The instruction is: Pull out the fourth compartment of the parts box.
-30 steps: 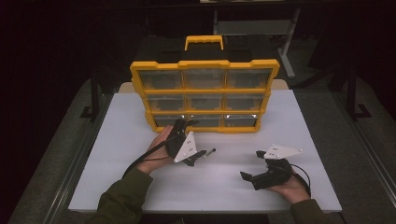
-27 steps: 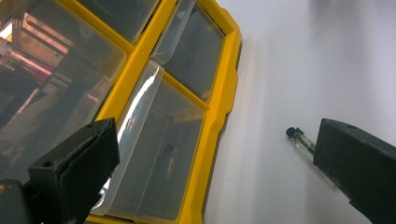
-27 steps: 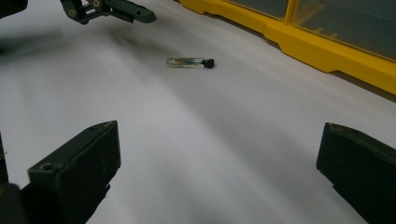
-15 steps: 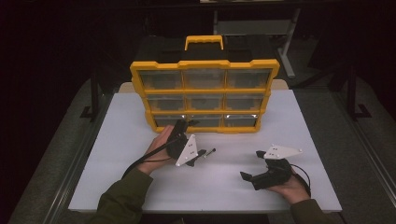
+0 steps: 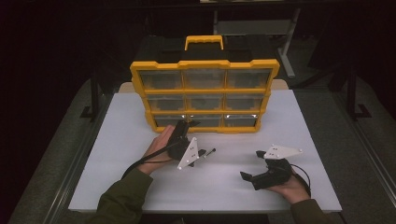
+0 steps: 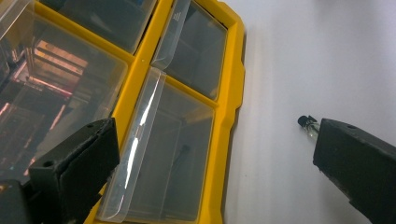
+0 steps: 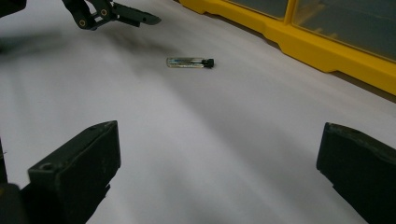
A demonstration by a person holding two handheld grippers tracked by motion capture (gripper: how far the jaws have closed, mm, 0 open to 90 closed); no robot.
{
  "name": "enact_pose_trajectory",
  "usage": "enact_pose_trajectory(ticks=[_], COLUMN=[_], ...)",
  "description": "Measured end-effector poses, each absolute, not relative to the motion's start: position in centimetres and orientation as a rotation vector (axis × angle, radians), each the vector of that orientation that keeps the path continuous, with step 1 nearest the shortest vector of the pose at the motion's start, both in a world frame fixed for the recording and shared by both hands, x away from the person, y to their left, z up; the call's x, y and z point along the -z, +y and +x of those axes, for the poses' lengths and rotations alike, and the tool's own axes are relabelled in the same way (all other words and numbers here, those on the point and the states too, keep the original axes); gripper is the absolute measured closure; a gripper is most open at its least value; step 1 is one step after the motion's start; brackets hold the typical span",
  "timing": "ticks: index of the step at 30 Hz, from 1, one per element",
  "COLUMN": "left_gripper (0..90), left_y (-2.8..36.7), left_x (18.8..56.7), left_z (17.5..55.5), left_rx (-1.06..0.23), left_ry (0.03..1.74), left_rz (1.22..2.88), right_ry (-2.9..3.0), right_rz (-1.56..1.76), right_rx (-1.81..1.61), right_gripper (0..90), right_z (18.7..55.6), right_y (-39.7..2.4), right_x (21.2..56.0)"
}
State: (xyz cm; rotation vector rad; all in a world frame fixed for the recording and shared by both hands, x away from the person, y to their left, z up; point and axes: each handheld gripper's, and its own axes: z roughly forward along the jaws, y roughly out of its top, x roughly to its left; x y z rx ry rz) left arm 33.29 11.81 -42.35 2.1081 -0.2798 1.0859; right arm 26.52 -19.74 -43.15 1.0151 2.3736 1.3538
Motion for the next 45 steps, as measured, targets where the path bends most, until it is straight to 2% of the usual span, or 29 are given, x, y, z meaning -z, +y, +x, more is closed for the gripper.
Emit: enact_pose_trajectory(ticks=[45], left_gripper=[0.4], left_y=[11.3], left_x=[43.5], left_z=[32.6], left_rx=[-1.321], left_ry=[-0.486], left_rz=[2.069], right_ry=[2.374], right_rz=[1.015], right_rx=[-1.355], right_gripper=[0.0], right_z=[26.5], right_y=[-19.8], right_x=[43.1])
